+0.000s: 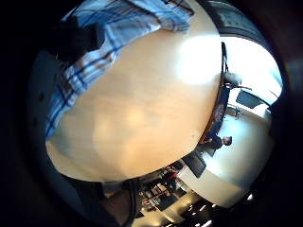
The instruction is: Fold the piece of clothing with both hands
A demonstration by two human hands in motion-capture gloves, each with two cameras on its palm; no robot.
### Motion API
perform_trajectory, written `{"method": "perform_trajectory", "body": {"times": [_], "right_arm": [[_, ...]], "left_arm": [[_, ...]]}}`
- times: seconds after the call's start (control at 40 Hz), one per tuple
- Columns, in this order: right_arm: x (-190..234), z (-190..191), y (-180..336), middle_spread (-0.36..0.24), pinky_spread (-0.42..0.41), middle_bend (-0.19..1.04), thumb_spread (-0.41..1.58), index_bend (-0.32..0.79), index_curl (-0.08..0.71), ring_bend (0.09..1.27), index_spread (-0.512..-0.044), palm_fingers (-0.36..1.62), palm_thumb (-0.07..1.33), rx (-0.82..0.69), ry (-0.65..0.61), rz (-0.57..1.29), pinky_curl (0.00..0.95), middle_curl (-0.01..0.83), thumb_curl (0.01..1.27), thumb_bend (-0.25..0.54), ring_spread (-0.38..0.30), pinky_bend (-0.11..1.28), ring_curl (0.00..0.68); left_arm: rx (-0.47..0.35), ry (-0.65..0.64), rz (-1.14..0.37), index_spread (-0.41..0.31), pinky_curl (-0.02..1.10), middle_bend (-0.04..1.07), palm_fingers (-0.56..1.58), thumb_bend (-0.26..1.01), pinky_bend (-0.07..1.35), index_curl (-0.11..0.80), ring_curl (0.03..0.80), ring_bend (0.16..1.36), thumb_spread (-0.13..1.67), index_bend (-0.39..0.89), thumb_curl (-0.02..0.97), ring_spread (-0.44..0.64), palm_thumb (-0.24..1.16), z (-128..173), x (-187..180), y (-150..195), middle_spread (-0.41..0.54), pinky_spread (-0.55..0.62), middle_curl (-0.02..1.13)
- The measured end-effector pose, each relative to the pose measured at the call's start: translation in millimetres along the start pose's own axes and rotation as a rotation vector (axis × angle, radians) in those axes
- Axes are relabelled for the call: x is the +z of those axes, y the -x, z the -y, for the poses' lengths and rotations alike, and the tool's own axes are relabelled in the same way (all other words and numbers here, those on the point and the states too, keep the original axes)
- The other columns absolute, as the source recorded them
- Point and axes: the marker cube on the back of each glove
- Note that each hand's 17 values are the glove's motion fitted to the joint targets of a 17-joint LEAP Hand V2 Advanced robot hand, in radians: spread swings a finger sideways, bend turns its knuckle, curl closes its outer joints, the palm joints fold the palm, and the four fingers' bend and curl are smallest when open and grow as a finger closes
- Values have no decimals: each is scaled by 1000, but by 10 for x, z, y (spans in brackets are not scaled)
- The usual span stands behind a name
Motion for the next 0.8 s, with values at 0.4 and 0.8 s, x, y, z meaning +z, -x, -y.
{"method": "perform_trajectory", "body": {"times": [0.4,0.8], "right_arm": [[62,364,111,-239,-129,254,1149,250,360,608,-331,1193,878,-131,-293,-2,303,386,361,78,-265,349,373],[-1060,266,-277,-254,-295,383,1121,139,357,676,-320,1336,936,-238,-256,246,365,456,360,26,-279,452,422]], "left_arm": [[60,-21,-8,-233,193,349,1023,22,99,413,339,555,1170,281,369,-169,739,-30,-4,44,-207,88,443],[123,65,-60,-262,110,502,1104,-11,72,449,400,636,1165,222,376,-296,791,-292,-1223,210,-290,30,511]]}}
